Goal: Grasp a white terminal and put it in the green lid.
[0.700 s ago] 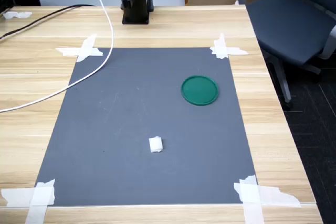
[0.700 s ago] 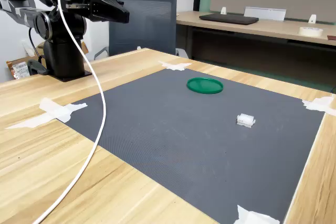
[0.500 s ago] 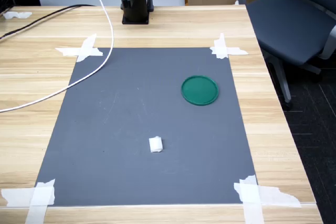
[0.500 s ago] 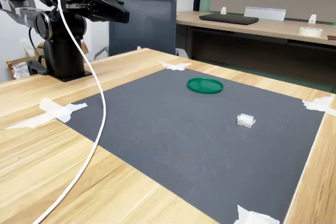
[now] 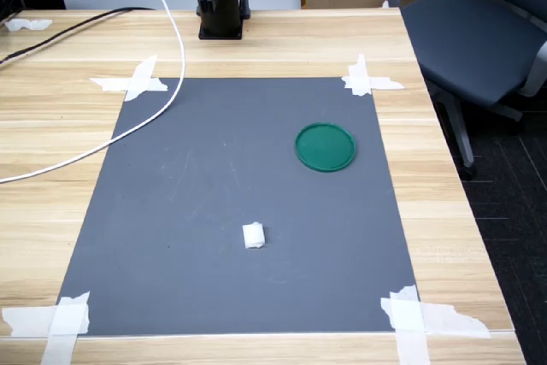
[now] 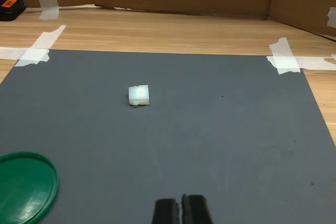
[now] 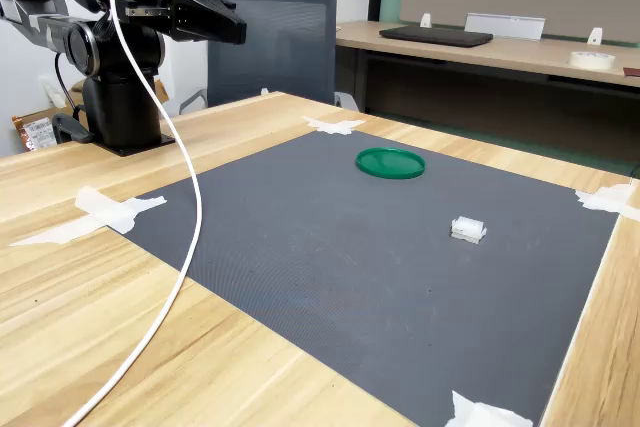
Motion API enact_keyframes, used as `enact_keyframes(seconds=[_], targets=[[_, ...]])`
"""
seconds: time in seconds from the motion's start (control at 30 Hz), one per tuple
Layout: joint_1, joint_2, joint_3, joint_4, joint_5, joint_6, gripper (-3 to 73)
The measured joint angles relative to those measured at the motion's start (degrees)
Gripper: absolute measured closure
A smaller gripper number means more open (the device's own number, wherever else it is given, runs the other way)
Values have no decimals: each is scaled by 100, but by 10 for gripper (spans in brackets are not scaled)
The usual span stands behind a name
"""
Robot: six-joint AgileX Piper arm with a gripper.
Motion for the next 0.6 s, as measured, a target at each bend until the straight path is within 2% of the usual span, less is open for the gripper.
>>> enact_keyframes(seconds=[0.33, 0.6], targets=[[0, 99, -146, 0, -6, 0, 724], [0, 1390, -892, 0, -94, 0, 724]])
